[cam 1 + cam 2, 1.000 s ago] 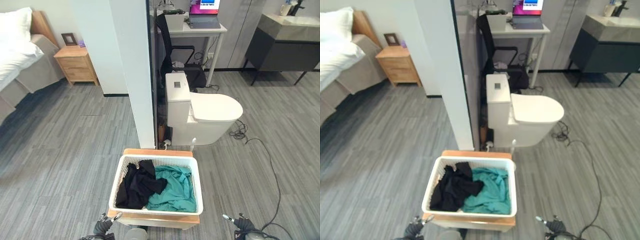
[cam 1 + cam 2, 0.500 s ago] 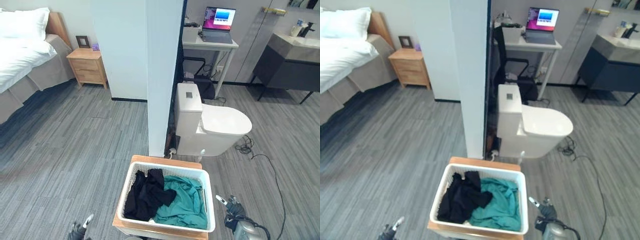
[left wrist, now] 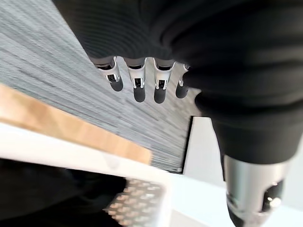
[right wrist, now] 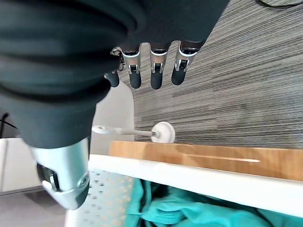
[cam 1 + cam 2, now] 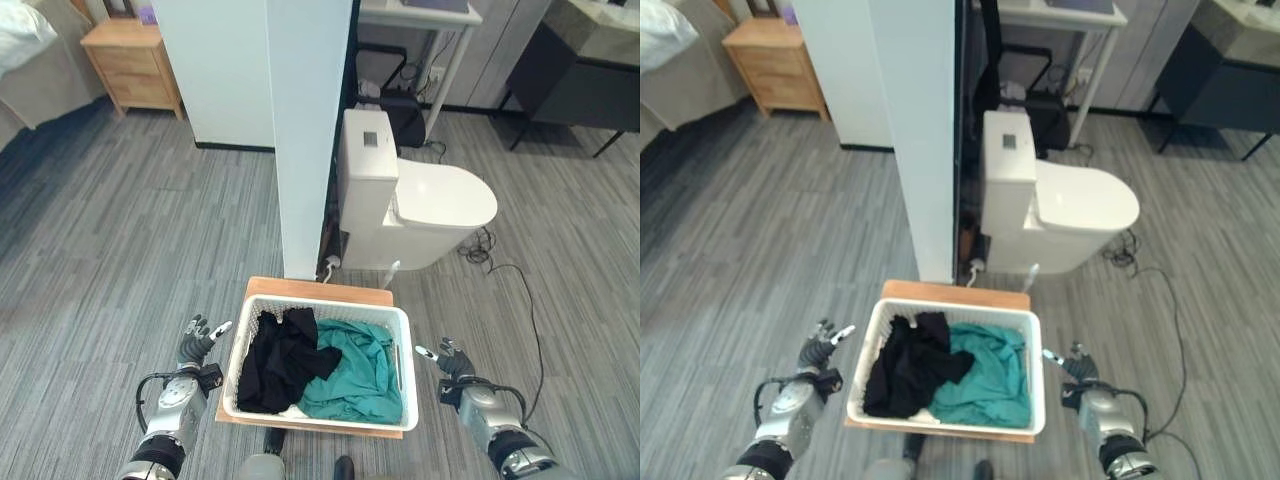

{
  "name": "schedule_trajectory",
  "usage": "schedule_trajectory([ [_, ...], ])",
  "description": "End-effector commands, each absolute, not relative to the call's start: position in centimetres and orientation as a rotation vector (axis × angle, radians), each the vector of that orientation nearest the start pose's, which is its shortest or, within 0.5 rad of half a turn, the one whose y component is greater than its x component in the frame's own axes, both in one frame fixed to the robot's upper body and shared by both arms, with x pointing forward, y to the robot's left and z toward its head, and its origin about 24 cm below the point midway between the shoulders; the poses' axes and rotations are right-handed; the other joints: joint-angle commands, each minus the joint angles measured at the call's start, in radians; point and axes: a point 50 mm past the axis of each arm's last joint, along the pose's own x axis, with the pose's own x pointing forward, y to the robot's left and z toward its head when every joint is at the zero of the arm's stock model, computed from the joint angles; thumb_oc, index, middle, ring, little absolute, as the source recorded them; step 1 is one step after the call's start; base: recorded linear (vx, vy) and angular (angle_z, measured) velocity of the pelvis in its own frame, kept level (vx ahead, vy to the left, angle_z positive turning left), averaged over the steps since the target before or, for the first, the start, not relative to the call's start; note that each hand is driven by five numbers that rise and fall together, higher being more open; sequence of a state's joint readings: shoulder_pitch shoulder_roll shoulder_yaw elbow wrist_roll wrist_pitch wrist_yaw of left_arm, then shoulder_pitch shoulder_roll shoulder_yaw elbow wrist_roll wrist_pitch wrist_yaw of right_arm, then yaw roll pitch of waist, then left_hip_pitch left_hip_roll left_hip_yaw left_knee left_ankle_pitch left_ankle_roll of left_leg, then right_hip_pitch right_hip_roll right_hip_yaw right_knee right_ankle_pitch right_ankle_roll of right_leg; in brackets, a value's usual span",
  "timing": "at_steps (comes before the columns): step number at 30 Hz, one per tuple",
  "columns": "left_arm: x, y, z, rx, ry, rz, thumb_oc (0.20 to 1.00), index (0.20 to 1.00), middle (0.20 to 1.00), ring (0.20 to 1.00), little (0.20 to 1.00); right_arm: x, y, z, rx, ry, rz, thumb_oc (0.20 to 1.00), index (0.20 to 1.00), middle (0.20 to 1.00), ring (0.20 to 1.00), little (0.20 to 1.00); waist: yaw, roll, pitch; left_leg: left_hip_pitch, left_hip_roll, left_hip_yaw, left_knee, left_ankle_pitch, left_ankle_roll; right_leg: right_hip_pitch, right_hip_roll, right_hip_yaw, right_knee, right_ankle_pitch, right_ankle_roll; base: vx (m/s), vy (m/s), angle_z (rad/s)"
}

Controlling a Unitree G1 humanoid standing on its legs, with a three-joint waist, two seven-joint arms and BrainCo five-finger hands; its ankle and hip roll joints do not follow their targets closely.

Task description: Grab the laundry basket,head to the washer,open it,put in the laundry and shut it.

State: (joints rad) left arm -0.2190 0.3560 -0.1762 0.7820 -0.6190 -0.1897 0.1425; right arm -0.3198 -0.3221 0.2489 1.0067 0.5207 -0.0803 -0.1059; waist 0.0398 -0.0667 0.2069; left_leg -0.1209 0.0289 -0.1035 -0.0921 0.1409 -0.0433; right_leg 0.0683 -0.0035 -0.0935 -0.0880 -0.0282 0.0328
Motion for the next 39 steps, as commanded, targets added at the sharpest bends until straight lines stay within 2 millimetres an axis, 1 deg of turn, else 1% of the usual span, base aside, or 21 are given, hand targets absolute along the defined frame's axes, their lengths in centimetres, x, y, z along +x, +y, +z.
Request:
schedule_trajectory([
  [1,28.7,23.8,-2.5,-0.103,0.311,0.266,1.0,1.0,1.0,1.0,1.0,28.7,-22.1,-4.6,0.081,0.481,-0.181,1.0,1.0,1.0,1.0,1.0,0.019,0.013,0.04,0.098,0.047,0.016,0.007,-0.165,0.009,-0.105,-0.037,-0.006,0.016,0.055,0.022,-0.11,-0.007,-0.01],
  [2,29.0,23.9,-2.2,-0.105,0.302,0.269,1.0,1.0,1.0,1.0,1.0,29.2,-21.7,-4.1,0.09,0.456,-0.162,1.0,1.0,1.0,1.0,1.0,0.019,0.011,0.052,0.088,0.046,0.018,0.012,-0.163,0.011,-0.116,-0.036,-0.004,0.023,0.057,0.022,-0.07,-0.004,-0.02],
  [3,29.0,23.9,-2.2,-0.105,0.301,0.269,1.0,1.0,1.0,1.0,1.0,29.2,-21.6,-4.1,0.09,0.456,-0.162,1.0,1.0,1.0,1.0,1.0,0.019,0.011,0.052,0.087,0.045,0.018,0.012,-0.163,0.011,-0.117,-0.036,-0.003,0.023,0.056,0.022,-0.08,0.001,-0.04],
  [7,30.1,24.1,-0.6,-0.105,0.244,0.258,1.0,1.0,1.0,1.0,1.0,30.7,-20.0,-1.8,0.138,0.338,-0.093,1.0,1.0,1.0,1.0,1.0,0.015,0.007,0.1,0.031,0.04,0.014,0.039,-0.152,0.014,-0.178,-0.041,-0.002,0.062,0.061,0.02,-0.1,0.006,-0.01],
  [8,30.1,24.2,-0.6,-0.105,0.244,0.258,1.0,1.0,1.0,1.0,1.0,30.7,-20.0,-1.8,0.138,0.338,-0.093,1.0,1.0,1.0,1.0,1.0,0.015,0.007,0.1,0.029,0.039,0.014,0.04,-0.153,0.014,-0.18,-0.042,-0.002,0.063,0.061,0.02,-0.08,0.013,0.0],
  [11,31.1,23.5,0.7,-0.065,0.2,0.186,1.0,1.0,1.0,1.0,1.0,31.2,-19.5,-0.6,0.111,0.29,-0.042,1.0,1.0,1.0,1.0,1.0,0.011,0.006,0.123,-0.016,0.029,0.009,0.053,-0.143,0.017,-0.221,-0.047,-0.006,0.079,0.068,0.021,-0.07,0.015,0.05],
  [17,32.2,23.0,2.2,0.018,0.163,0.102,1.0,1.0,1.0,1.0,1.0,31.8,-19.2,-0.1,0.073,0.282,-0.007,1.0,1.0,1.0,1.0,1.0,0.009,0.009,0.137,-0.042,0.021,0.008,0.057,-0.135,0.019,-0.242,-0.053,-0.006,0.08,0.078,0.024,-0.02,0.007,0.05],
  [19,32.7,22.8,2.9,0.089,0.151,0.055,1.0,1.0,1.0,1.0,1.0,32.1,-18.8,0.0,0.06,0.29,0.018,1.0,1.0,1.0,1.0,1.0,0.011,0.01,0.146,-0.049,0.019,0.01,0.063,-0.136,0.02,-0.246,-0.054,-0.004,0.081,0.08,0.023,0.0,0.0,0.0],
  [20,32.7,22.8,2.9,0.089,0.151,0.055,1.0,1.0,1.0,1.0,1.0,32.1,-18.8,0.0,0.06,0.289,0.018,1.0,1.0,1.0,1.0,1.0,0.011,0.01,0.147,-0.049,0.019,0.01,0.064,-0.136,0.02,-0.246,-0.054,-0.004,0.081,0.081,0.023,0.0,0.0,0.0],
  [23,33.3,22.3,3.9,0.185,0.128,-0.005,1.0,1.0,1.0,1.0,1.0,32.3,-18.5,-0.1,0.072,0.302,0.028,1.0,1.0,1.0,1.0,1.0,0.013,0.015,0.155,-0.05,0.016,0.014,0.069,-0.138,0.021,-0.246,-0.055,0.0,0.079,0.084,0.024,0.0,0.004,-0.01],
  [24,33.3,22.3,3.9,0.185,0.128,-0.005,1.0,1.0,1.0,1.0,1.0,32.3,-18.5,-0.1,0.072,0.302,0.028,1.0,1.0,1.0,1.0,1.0,0.013,0.015,0.156,-0.05,0.016,0.014,0.069,-0.138,0.021,-0.245,-0.055,0.001,0.079,0.084,0.024,-0.01,0.015,-0.03],
  [25,33.8,22.0,5.0,0.33,0.108,-0.076,1.0,1.0,1.0,1.0,1.0,32.5,-18.6,-0.2,0.047,0.324,0.035,1.0,1.0,1.0,1.0,1.0,0.014,0.017,0.161,-0.046,0.014,0.015,0.068,-0.139,0.022,-0.244,-0.055,0.003,0.078,0.086,0.026,0.0,0.0,0.0],
  [26,33.9,22.0,5.1,0.331,0.108,-0.076,1.0,1.0,1.0,1.0,1.0,32.5,-18.6,-0.2,0.048,0.324,0.035,1.0,1.0,1.0,1.0,1.0,0.015,0.017,0.162,-0.046,0.014,0.015,0.068,-0.14,0.022,-0.243,-0.055,0.003,0.078,0.086,0.026,0.0,0.0,0.0],
  [29,34.4,22.1,5.7,0.502,0.134,-0.151,1.0,1.0,1.0,1.0,1.0,32.9,-18.7,-0.2,-0.05,0.37,0.065,1.0,1.0,1.0,1.0,1.0,0.015,0.019,0.168,-0.043,0.013,0.014,0.072,-0.143,0.025,-0.244,-0.053,0.01,0.081,0.088,0.028,-0.01,0.015,-0.05],
  [30,34.4,22.1,5.7,0.502,0.133,-0.151,1.0,1.0,1.0,1.0,1.0,32.9,-18.7,-0.2,-0.05,0.37,0.065,1.0,1.0,1.0,1.0,1.0,0.016,0.019,0.169,-0.043,0.013,0.015,0.072,-0.143,0.025,-0.244,-0.053,0.01,0.081,0.088,0.028,0.0,0.017,-0.08],
  [31,34.8,22.5,5.9,0.623,0.177,-0.172,1.0,1.0,1.0,1.0,1.0,33.5,-18.5,-0.1,-0.157,0.413,0.1,1.0,1.0,1.0,1.0,1.0,0.018,0.016,0.174,-0.037,0.013,0.014,0.07,-0.143,0.028,-0.241,-0.052,0.012,0.08,0.09,0.029,0.0,0.008,-0.07],
  [32,34.8,22.5,5.9,0.623,0.177,-0.172,1.0,1.0,1.0,1.0,1.0,33.5,-18.5,-0.1,-0.157,0.413,0.1,1.0,1.0,1.0,1.0,1.0,0.019,0.016,0.175,-0.036,0.013,0.014,0.069,-0.143,0.028,-0.241,-0.052,0.013,0.08,0.09,0.029,0.01,0.01,-0.07],
  [34,35.2,22.7,5.8,0.696,0.214,-0.178,1.0,1.0,1.0,1.0,1.0,33.9,-18.5,-0.1,-0.224,0.447,0.117,1.0,1.0,1.0,1.0,1.0,0.02,0.014,0.178,-0.03,0.013,0.013,0.068,-0.144,0.029,-0.238,-0.05,0.016,0.077,0.091,0.03,0.0,0.0,0.0],
  [36,35.6,22.9,5.2,0.764,0.282,-0.161,1.0,1.0,1.0,1.0,1.0,34.3,-18.3,-0.1,-0.311,0.483,0.128,1.0,1.0,1.0,1.0,1.0,0.02,0.01,0.182,-0.03,0.014,0.013,0.071,-0.144,0.031,-0.235,-0.048,0.018,0.076,0.091,0.03,0.0,0.0,0.0],
  [39,35.9,22.9,4.7,0.762,0.319,-0.141,1.0,1.0,1.0,1.0,1.0,34.6,-18.4,0.0,-0.358,0.498,0.122,1.0,1.0,1.0,1.0,1.0,0.02,0.008,0.185,-0.029,0.014,0.013,0.073,-0.144,0.032,-0.233,-0.047,0.018,0.076,0.09,0.03,0.0,0.005,-0.01],
])
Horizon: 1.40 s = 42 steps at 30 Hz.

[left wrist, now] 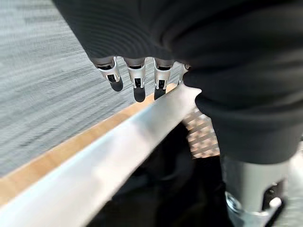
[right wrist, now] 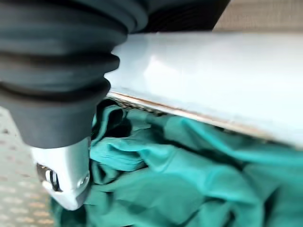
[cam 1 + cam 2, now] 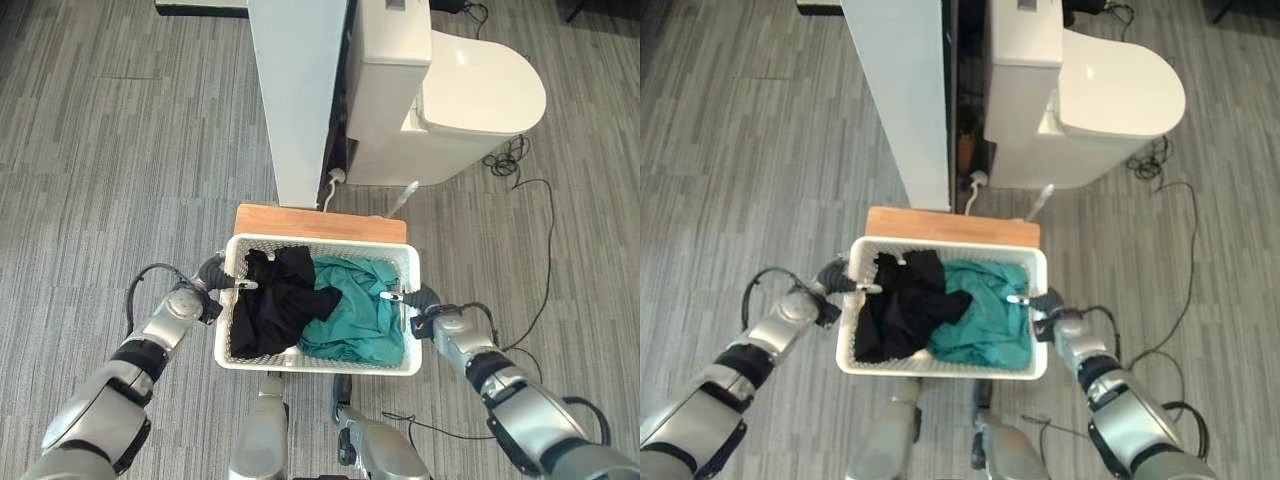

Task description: Grab the laundry basket,head to the washer,open it,put in the laundry and shut it.

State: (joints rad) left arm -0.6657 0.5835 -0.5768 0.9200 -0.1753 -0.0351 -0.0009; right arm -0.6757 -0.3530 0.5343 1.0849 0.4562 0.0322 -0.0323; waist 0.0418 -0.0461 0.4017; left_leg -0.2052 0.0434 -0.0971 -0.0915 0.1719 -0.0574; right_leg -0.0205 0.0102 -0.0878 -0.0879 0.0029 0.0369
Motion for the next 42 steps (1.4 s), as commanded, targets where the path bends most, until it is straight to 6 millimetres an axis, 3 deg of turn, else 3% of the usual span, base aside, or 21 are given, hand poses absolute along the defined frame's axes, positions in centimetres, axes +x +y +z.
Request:
schedule_trajectory([
  [1,35.9,23.0,4.4,0.763,0.338,-0.127,1.0,1.0,1.0,1.0,1.0,34.7,-18.4,0.0,-0.377,0.507,0.12,1.0,1.0,1.0,1.0,1.0,0.017,-0.014,-0.01,0.054,-0.001,0.007,0.075,-0.176,0.046,-0.144,-0.061,0.012,0.075,0.059,0.025,0.0,0.0,0.0],
  [12,35.9,23.1,3.1,0.703,0.401,-0.037,1.0,1.0,1.0,1.0,1.0,34.4,-18.6,-0.7,-0.44,0.542,0.118,1.0,1.0,1.0,1.0,1.0,0.017,-0.029,-0.009,0.056,0.0,0.002,0.08,-0.18,0.047,-0.134,-0.059,0.008,0.07,0.055,0.023,0.0,0.0,0.0],
  [18,36.1,23.2,2.9,0.793,0.433,0.009,1.0,1.0,1.0,1.0,1.0,34.5,-18.0,-0.9,-0.529,0.547,0.12,1.0,1.0,1.0,1.0,1.0,0.017,-0.032,0.001,0.051,-0.001,-0.001,0.078,-0.176,0.046,-0.138,-0.058,0.009,0.07,0.055,0.023,0.0,0.0,0.0],
  [20,36.1,22.7,2.4,0.825,0.468,0.015,0.407,0.407,0.407,0.407,0.407,34.8,-17.8,-0.7,-0.591,0.559,0.119,1.0,1.0,1.0,1.0,1.0,0.018,-0.035,0.005,0.047,-0.002,-0.002,0.078,-0.175,0.047,-0.141,-0.057,0.009,0.069,0.056,0.023,0.0,0.0,0.0],
  [21,36.0,22.5,2.1,0.825,0.489,0.019,0.2,0.2,0.2,0.2,0.2,34.9,-17.7,-0.7,-0.639,0.568,0.121,0.592,0.592,0.592,0.592,0.592,0.019,-0.036,0.006,0.046,-0.002,-0.003,0.076,-0.173,0.047,-0.143,-0.056,0.01,0.069,0.055,0.024,0.0,0.0,0.0],
  [22,36.0,22.5,2.1,0.825,0.489,0.019,0.2,0.2,0.2,0.2,0.2,34.9,-17.7,-0.7,-0.639,0.568,0.121,0.539,0.539,0.539,0.539,0.539,0.019,-0.036,0.006,0.046,-0.002,-0.003,0.076,-0.173,0.047,-0.143,-0.056,0.01,0.069,0.055,0.024,0.0,0.0,0.0],
  [23,36.0,22.4,2.0,0.874,0.502,0.002,0.2,0.2,0.2,0.2,0.2,35.1,-17.9,-0.5,-0.677,0.571,0.115,0.2,0.2,0.2,0.2,0.2,0.018,-0.036,0.006,0.044,-0.002,-0.004,0.075,-0.172,0.047,-0.145,-0.055,0.01,0.068,0.056,0.024,0.0,0.0,0.0],
  [30,35.1,22.4,0.7,0.892,0.578,0.001,0.2,0.2,0.2,0.2,0.2,35.5,-17.9,0.1,-0.784,0.55,0.1,0.2,0.2,0.2,0.2,0.2,0.016,-0.037,0.005,0.046,-0.002,-0.003,0.071,-0.173,0.051,-0.145,-0.054,0.012,0.066,0.056,0.024,0.0,0.0,0.0],
  [35,35.3,22.1,0.8,0.877,0.554,0.013,0.2,0.2,0.2,0.2,0.2,35.7,-18.0,0.5,-0.822,0.527,0.093,0.2,0.2,0.2,0.2,0.2,0.018,-0.04,0.002,0.048,-0.004,-0.004,0.071,-0.177,0.053,-0.14,-0.054,0.013,0.065,0.053,0.023,0.0,0.0,0.0],
  [42,34.6,22.0,0.0,0.759,0.502,0.023,0.2,0.2,0.2,0.2,0.2,35.1,-19.8,0.4,-0.768,0.493,0.037,0.2,0.2,0.2,0.2,0.2,0.024,-0.033,-0.015,0.053,-0.013,-0.01,0.083,-0.196,0.059,-0.126,-0.065,0.014,0.062,0.048,0.027,0.0,0.013,0.0],
])
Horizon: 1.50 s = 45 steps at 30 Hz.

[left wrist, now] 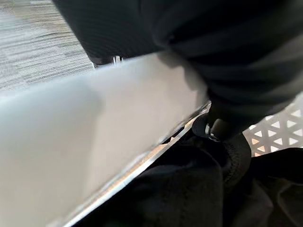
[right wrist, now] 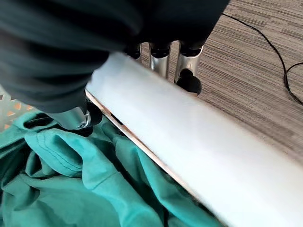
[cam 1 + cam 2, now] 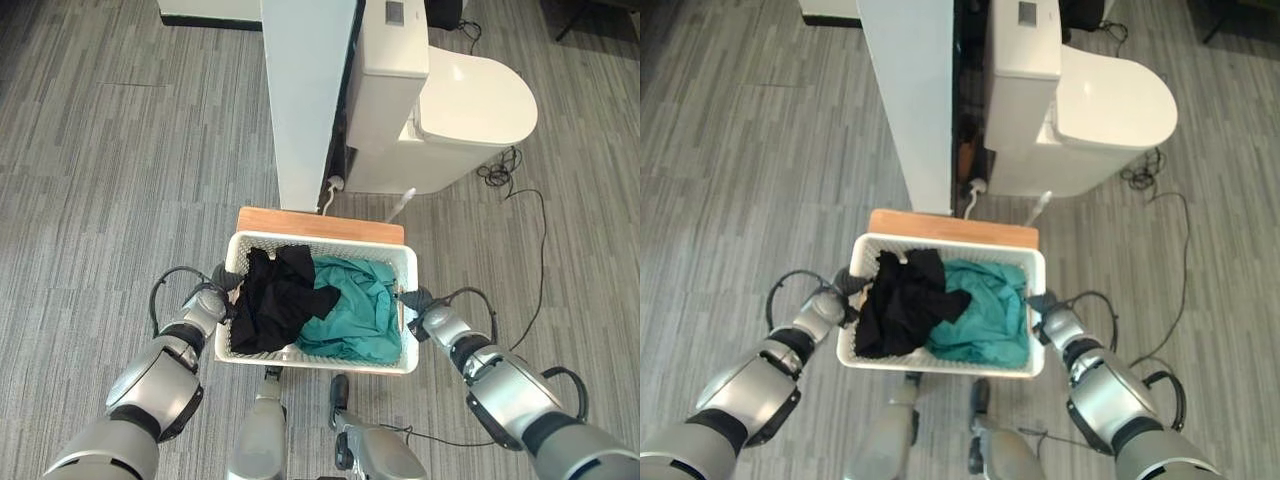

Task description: Grab the laundry basket,head to the washer,open it,put in the laundry and shut it.

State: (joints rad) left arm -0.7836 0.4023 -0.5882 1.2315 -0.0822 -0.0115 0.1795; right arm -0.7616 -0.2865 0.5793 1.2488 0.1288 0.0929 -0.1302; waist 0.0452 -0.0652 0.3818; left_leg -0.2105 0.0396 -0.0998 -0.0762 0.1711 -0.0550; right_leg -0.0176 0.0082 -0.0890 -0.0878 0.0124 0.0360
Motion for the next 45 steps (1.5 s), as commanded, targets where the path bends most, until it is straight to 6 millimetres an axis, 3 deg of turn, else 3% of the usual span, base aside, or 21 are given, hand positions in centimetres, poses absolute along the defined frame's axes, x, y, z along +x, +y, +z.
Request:
schedule_trajectory([
  [1,34.2,21.9,-0.4,0.737,0.505,0.018,0.2,0.2,0.2,0.2,0.2,34.9,-20.0,0.3,-0.758,0.486,0.033,0.2,0.2,0.2,0.2,0.2,0.021,-0.014,0.0,0.061,-0.01,-0.006,0.069,-0.199,0.058,-0.126,-0.065,0.017,0.062,0.038,0.029,0.01,0.033,-0.01],
  [5,32.3,21.6,-2.0,0.638,0.499,-0.04,0.2,0.2,0.2,0.2,0.2,33.4,-22.0,0.0,-0.703,0.465,0.007,0.2,0.2,0.2,0.2,0.2,0.02,-0.011,-0.027,0.075,-0.022,0.004,0.095,-0.234,0.071,-0.106,-0.081,0.025,0.063,0.036,0.034,0.02,0.067,-0.02],
  [7,32.1,21.6,-2.0,0.626,0.491,-0.051,0.2,0.2,0.2,0.2,0.2,33.2,-22.4,0.0,-0.694,0.46,-0.004,0.2,0.2,0.2,0.2,0.2,0.02,-0.011,-0.029,0.076,-0.025,0.006,0.105,-0.241,0.074,-0.104,-0.086,0.027,0.066,0.036,0.036,-0.01,0.077,-0.02],
  [11,31.6,21.2,-1.6,0.582,0.44,-0.098,0.2,0.2,0.2,0.2,0.2,30.9,-26.4,-0.1,-0.635,0.472,-0.108,0.2,0.2,0.2,0.2,0.2,-0.002,-0.001,-0.035,0.062,-0.063,0.025,0.19,-0.292,0.096,-0.109,-0.12,0.041,0.106,0.04,0.05,-0.06,0.162,-0.02],
  [13,31.4,21.1,-1.6,0.576,0.436,-0.111,0.2,0.2,0.2,0.2,0.2,30.3,-27.2,-0.1,-0.628,0.479,-0.122,0.2,0.2,0.2,0.2,0.2,-0.006,0.002,-0.035,0.062,-0.075,0.03,0.208,-0.306,0.105,-0.116,-0.127,0.053,0.118,0.045,0.055,-0.05,0.152,-0.15],
  [16,30.8,20.8,-1.6,0.544,0.418,-0.146,0.2,0.2,0.2,0.2,0.2,28.8,-29.3,-0.3,-0.606,0.512,-0.168,0.2,0.2,0.2,0.2,0.2,-0.029,0.012,-0.037,0.07,-0.11,0.073,0.222,-0.33,0.13,-0.162,-0.153,0.102,0.125,0.106,0.087,-0.14,0.297,-0.35],
  [17,30.6,21.0,-1.5,0.537,0.41,-0.158,0.2,0.2,0.2,0.2,0.2,28.5,-30.1,-0.3,-0.598,0.529,-0.181,0.2,0.2,0.2,0.2,0.2,-0.044,0.011,-0.038,0.066,-0.11,0.111,0.233,-0.334,0.139,-0.205,-0.166,0.123,0.134,0.164,0.117,-0.16,0.213,-0.49],
  [18,30.6,21.0,-1.5,0.537,0.41,-0.158,0.2,0.2,0.2,0.2,0.2,28.4,-30.1,-0.3,-0.598,0.529,-0.181,0.2,0.2,0.2,0.2,0.2,-0.041,0.01,-0.041,0.063,-0.11,0.114,0.233,-0.334,0.139,-0.209,-0.166,0.127,0.136,0.164,0.117,-0.19,0.147,-1.06],
  [20,30.5,21.3,-1.0,0.53,0.398,-0.166,0.2,0.2,0.2,0.2,0.2,27.3,-31.2,-1.0,-0.57,0.57,-0.208,0.2,0.2,0.2,0.2,0.2,-0.038,0.025,-0.043,0.055,-0.087,0.148,0.234,-0.322,0.149,-0.216,-0.151,0.107,0.221,0.094,0.112,-0.19,0.116,-1.11],
  [22,29.9,22.1,-1.0,0.522,0.408,-0.167,0.2,0.2,0.2,0.2,0.2,26.1,-32.1,-1.8,-0.549,0.614,-0.216,0.2,0.2,0.2,0.2,0.2,-0.022,0.045,-0.065,0.065,-0.064,0.175,0.218,-0.305,0.152,-0.188,-0.161,0.015,0.318,0.019,0.094,-0.14,0.109,-0.4],
  [24,28.6,23.5,-1.5,0.508,0.442,-0.157,0.2,0.2,0.2,0.2,0.2,24.6,-32.7,-3.3,-0.499,0.69,-0.223,0.2,0.2,0.2,0.2,0.2,0.012,0.062,-0.116,0.088,-0.033,0.244,0.195,-0.293,0.157,-0.111,-0.212,-0.115,0.431,-0.055,0.074,-0.1,0.079,-0.95],
  [27,27.6,24.6,-1.9,0.471,0.467,-0.127,0.2,0.2,0.2,0.2,0.2,23.7,-32.7,-4.5,-0.466,0.757,-0.221,0.2,0.2,0.2,0.2,0.2,0.057,0.058,-0.175,0.092,-0.019,0.306,0.187,-0.297,0.153,0.0,-0.271,-0.183,0.447,-0.067,0.086,-0.03,-0.018,-1.43],
  [28,27.4,24.7,-1.9,0.471,0.47,-0.126,0.2,0.2,0.2,0.2,0.2,23.7,-32.7,-4.6,-0.466,0.759,-0.218,0.2,0.2,0.2,0.2,0.2,0.061,0.056,-0.174,0.099,-0.02,0.311,0.187,-0.302,0.154,0.005,-0.273,-0.178,0.445,-0.067,0.089,-0.1,-0.131,-0.89],
  [29,27.0,25.2,-2.2,0.448,0.481,-0.101,0.2,0.2,0.2,0.2,0.2,23.5,-32.1,-5.3,-0.449,0.789,-0.197,0.2,0.2,0.2,0.2,0.2,0.094,0.042,-0.204,0.084,-0.017,0.347,0.192,-0.29,0.151,0.066,-0.298,-0.187,0.405,-0.032,0.1,-0.14,-0.147,-0.92],
  [32,26.8,25.2,-2.4,0.418,0.481,-0.081,0.2,0.2,0.2,0.2,0.2,23.1,-31.9,-5.8,-0.428,0.802,-0.198,0.2,0.2,0.2,0.2,0.2,0.116,0.024,-0.222,0.058,-0.012,0.383,0.213,-0.287,0.148,0.113,-0.278,-0.154,0.347,-0.028,0.111,-0.18,-0.228,-1.14],
  [33,26.9,25.2,-2.1,0.393,0.458,-0.059,0.2,0.2,0.2,0.2,0.2,23.0,-31.8,-6.0,-0.413,0.804,-0.202,0.2,0.2,0.2,0.2,0.2,0.114,0.019,-0.222,0.019,0.013,0.402,0.243,-0.272,0.129,0.141,-0.239,-0.115,0.256,-0.11,0.105,-0.14,-0.208,-0.8],
  [36,27.0,24.7,-2.1,0.373,0.452,-0.068,0.2,0.2,0.2,0.2,0.2,23.2,-31.5,-6.1,-0.403,0.805,-0.199,0.2,0.2,0.2,0.2,0.2,0.121,0.023,-0.222,-0.025,0.058,0.417,0.276,-0.248,0.102,0.154,-0.213,-0.122,0.186,-0.152,0.087,-0.21,-0.282,-0.59],
  [40,27.6,23.1,-2.3,0.341,0.443,-0.098,0.2,0.2,0.2,0.2,0.2,23.6,-31.0,-5.9,-0.412,0.784,-0.185,0.2,0.2,0.2,0.2,0.2,0.098,0.035,-0.197,-0.039,0.141,0.398,0.267,-0.157,0.042,0.15,-0.131,-0.103,0.143,-0.183,0.032,-0.21,-0.357,-0.39],
  [42,28.5,21.8,-2.2,0.333,0.434,-0.124,0.2,0.2,0.2,0.2,0.2,24.3,-30.8,-5.4,-0.416,0.756,-0.184,0.2,0.2,0.2,0.2,0.2,0.094,0.045,-0.168,-0.05,0.145,0.322,0.212,-0.079,0.018,0.119,-0.088,-0.094,0.134,-0.169,0.009,-0.3,-0.277,-0.12],
  [44,29.3,20.4,-2.1,0.327,0.423,-0.149,0.2,0.2,0.2,0.2,0.2,24.9,-30.6,-5.2,-0.424,0.743,-0.178,0.2,0.2,0.2,0.2,0.2,0.096,0.046,-0.137,-0.064,0.081,0.134,0.185,-0.071,-0.002,0.091,-0.067,-0.079,0.143,-0.158,-0.005,-0.27,-0.219,-0.31],
  [45,29.8,19.7,-1.9,0.318,0.411,-0.161,0.2,0.2,0.2,0.2,0.2,25.1,-30.2,-5.2,-0.428,0.743,-0.162,0.2,0.2,0.2,0.2,0.2,0.095,0.038,-0.118,-0.068,0.027,0.051,0.223,-0.101,-0.007,0.076,-0.063,-0.062,0.149,-0.142,-0.01,-0.21,-0.177,-0.27],
])
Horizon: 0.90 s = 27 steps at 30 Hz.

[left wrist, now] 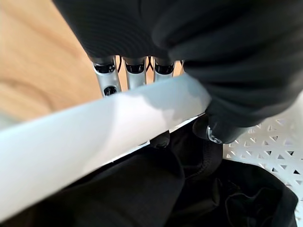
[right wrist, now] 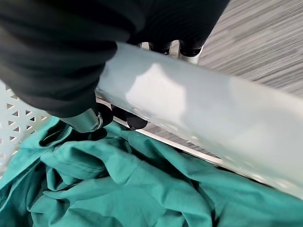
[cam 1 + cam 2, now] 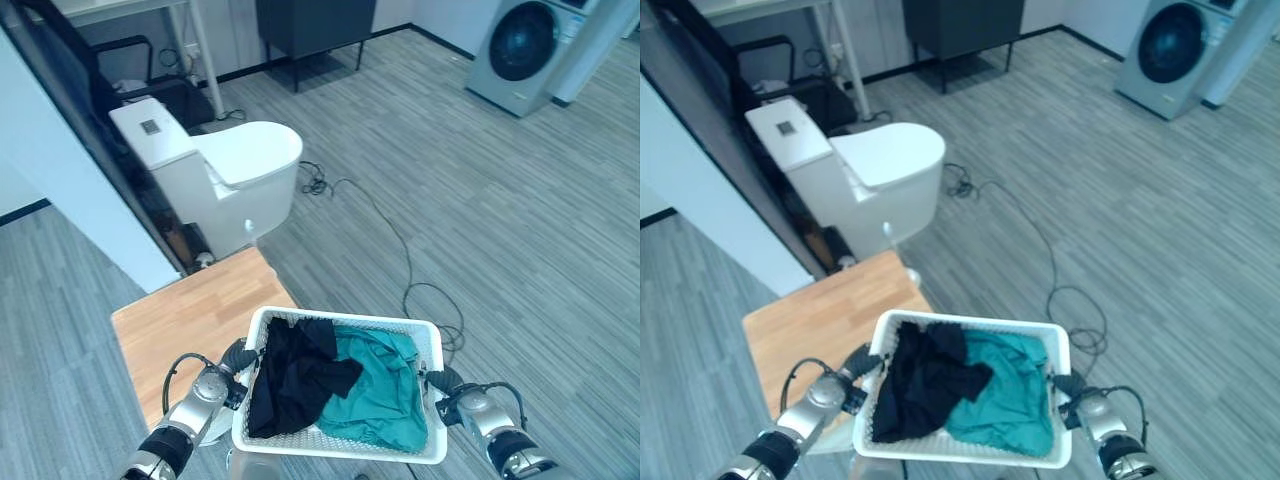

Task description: Grab the laundry basket,head to the washer,open it,put in the laundry and shut it.

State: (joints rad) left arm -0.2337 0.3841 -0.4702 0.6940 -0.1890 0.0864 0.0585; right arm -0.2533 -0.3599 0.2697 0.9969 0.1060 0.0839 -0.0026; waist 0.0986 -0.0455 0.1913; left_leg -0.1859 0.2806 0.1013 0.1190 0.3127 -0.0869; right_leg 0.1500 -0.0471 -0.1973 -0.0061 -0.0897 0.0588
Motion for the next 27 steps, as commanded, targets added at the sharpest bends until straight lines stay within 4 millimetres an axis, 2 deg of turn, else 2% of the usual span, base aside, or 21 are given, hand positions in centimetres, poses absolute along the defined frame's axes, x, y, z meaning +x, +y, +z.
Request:
schedule_trajectory([
  [1,30.0,19.3,-1.8,0.321,0.406,-0.173,0.2,0.2,0.2,0.2,0.2,25.3,-29.7,-5.4,-0.427,0.746,-0.145,0.2,0.2,0.2,0.2,0.2,0.043,0.006,0.082,-0.08,-0.259,-0.206,0.078,-0.289,0.028,-0.102,-0.01,0.067,0.071,-0.027,-0.033,-0.19,-0.156,-0.54],
  [2,30.1,19.0,-1.7,0.325,0.402,-0.182,0.2,0.2,0.2,0.2,0.2,25.6,-28.9,-5.7,-0.422,0.759,-0.12,0.2,0.2,0.2,0.2,0.2,0.051,-0.012,0.083,-0.043,-0.309,-0.271,0.15,-0.365,0.04,-0.114,-0.01,0.106,0.058,-0.003,-0.03,-0.11,-0.087,-0.93],
  [3,30.1,19.0,-1.7,0.325,0.402,-0.182,0.2,0.2,0.2,0.2,0.2,25.6,-28.9,-5.7,-0.422,0.758,-0.12,0.2,0.2,0.2,0.2,0.2,0.05,-0.013,0.08,-0.046,-0.309,-0.272,0.147,-0.362,0.04,-0.117,-0.01,0.104,0.057,-0.001,-0.03,-0.05,-0.089,-0.82],
  [4,30.1,18.7,-1.9,0.326,0.405,-0.19,0.2,0.2,0.2,0.2,0.2,25.6,-28.3,-6.2,-0.427,0.781,-0.099,0.2,0.2,0.2,0.2,0.2,0.053,-0.024,0.067,0.005,-0.341,-0.309,0.172,-0.423,0.062,-0.125,0.006,0.146,0.041,0.013,-0.027,0.03,-0.053,-0.47],
  [6,30.0,18.6,-1.9,0.321,0.407,-0.192,0.2,0.2,0.2,0.2,0.2,25.3,-28.2,-6.5,-0.426,0.793,-0.091,0.2,0.2,0.2,0.2,0.2,0.049,-0.021,0.054,0.024,-0.341,-0.302,0.149,-0.425,0.073,-0.12,0.02,0.161,0.027,0.017,-0.026,0.06,-0.03,-0.47],
  [7,30.0,18.6,-2.0,0.318,0.407,-0.19,0.2,0.2,0.2,0.2,0.2,25.0,-28.5,-6.6,-0.425,0.799,-0.102,0.2,0.2,0.2,0.2,0.2,0.041,-0.01,0.039,0.063,-0.319,-0.274,0.081,-0.415,0.078,-0.111,0.033,0.16,0.015,0.017,-0.025,0.07,0.061,-0.5],
  [8,29.9,18.6,-2.2,0.319,0.414,-0.187,0.2,0.2,0.2,0.2,0.2,24.4,-28.7,-7.0,-0.421,0.818,-0.108,0.2,0.2,0.2,0.2,0.2,0.03,-0.003,0.014,0.088,-0.334,-0.295,0.03,-0.406,0.084,-0.111,0.036,0.162,0.011,0.023,-0.024,0.07,0.084,-0.27],
  [10,29.9,18.4,-2.3,0.33,0.418,-0.197,0.2,0.2,0.2,0.2,0.2,24.2,-28.7,-7.1,-0.411,0.822,-0.112,0.2,0.2,0.2,0.2,0.2,0.018,-0.002,0.007,0.093,-0.34,-0.3,0.011,-0.396,0.084,-0.109,0.033,0.153,0.007,0.024,-0.023,0.01,0.056,0.01],
  [13,29.6,18.5,-2.6,0.335,0.426,-0.196,0.2,0.2,0.2,0.2,0.2,23.9,-28.4,-7.4,-0.394,0.816,-0.106,0.2,0.2,0.2,0.2,0.2,0.005,0.003,-0.009,0.12,-0.338,-0.281,-0.035,-0.382,0.086,-0.1,0.033,0.151,0.001,0.023,-0.024,0.03,0.04,-0.06],
  [16,29.2,18.9,-2.9,0.346,0.441,-0.192,0.2,0.2,0.2,0.2,0.2,24.1,-28.2,-7.1,-0.395,0.792,-0.095,0.2,0.2,0.2,0.2,0.2,-0.006,0.012,-0.019,0.159,-0.325,-0.27,-0.092,-0.364,0.09,-0.094,0.04,0.166,0.001,0.023,-0.025,0.02,0.013,-0.13],
  [18,29.4,19.1,-2.8,0.352,0.44,-0.187,0.2,0.2,0.2,0.2,0.2,24.7,-28.5,-6.1,-0.404,0.738,-0.098,0.2,0.2,0.2,0.2,0.2,-0.027,0.017,-0.02,0.172,-0.311,-0.256,-0.104,-0.353,0.082,-0.094,0.044,0.175,0.007,0.016,-0.03,0.0,-0.025,-0.11],
  [23,30.8,18.5,-1.5,0.369,0.397,-0.198,0.2,0.2,0.2,0.2,0.2,25.3,-29.5,-4.1,-0.429,0.647,-0.122,0.2,0.2,0.2,0.2,0.2,-0.053,0.008,-0.005,0.138,-0.284,-0.241,-0.05,-0.357,0.054,-0.098,0.054,0.167,0.022,0.002,-0.044,-0.03,-0.114,0.0],
  [24,31.7,18.0,-0.7,0.376,0.371,-0.21,0.2,0.2,0.2,0.2,0.2,25.4,-29.9,-3.4,-0.43,0.606,-0.135,0.2,0.2,0.2,0.2,0.2,-0.071,-0.007,0.009,0.109,-0.247,-0.221,0.031,-0.363,0.029,-0.098,0.066,0.157,0.04,-0.01,-0.056,-0.03,-0.147,0.11],
  [25,31.7,17.9,-0.6,0.376,0.371,-0.211,0.2,0.2,0.2,0.2,0.2,25.4,-29.9,-3.4,-0.429,0.607,-0.135,0.2,0.2,0.2,0.2,0.2,-0.07,-0.005,0.009,0.106,-0.246,-0.221,0.036,-0.366,0.028,-0.098,0.067,0.157,0.042,-0.011,-0.057,-0.02,-0.23,0.18],
  [26,32.0,17.7,-0.3,0.378,0.361,-0.216,0.2,0.2,0.2,0.2,0.2,25.6,-29.7,-3.0,-0.43,0.584,-0.124,0.2,0.2,0.2,0.2,0.2,-0.076,-0.013,0.013,0.091,-0.221,-0.204,0.087,-0.372,0.02,-0.088,0.079,0.162,0.043,-0.013,-0.063,0.01,-0.231,0.25],
  [27,32.3,17.5,0.2,0.377,0.346,-0.215,0.2,0.2,0.2,0.2,0.2,25.9,-29.3,-2.4,-0.429,0.546,-0.11,0.2,0.2,0.2,0.2,0.2,-0.072,-0.028,0.033,0.021,-0.188,-0.21,0.228,-0.322,0.031,-0.072,0.088,0.174,0.046,-0.005,-0.072,0.01,-0.228,0.18],
])
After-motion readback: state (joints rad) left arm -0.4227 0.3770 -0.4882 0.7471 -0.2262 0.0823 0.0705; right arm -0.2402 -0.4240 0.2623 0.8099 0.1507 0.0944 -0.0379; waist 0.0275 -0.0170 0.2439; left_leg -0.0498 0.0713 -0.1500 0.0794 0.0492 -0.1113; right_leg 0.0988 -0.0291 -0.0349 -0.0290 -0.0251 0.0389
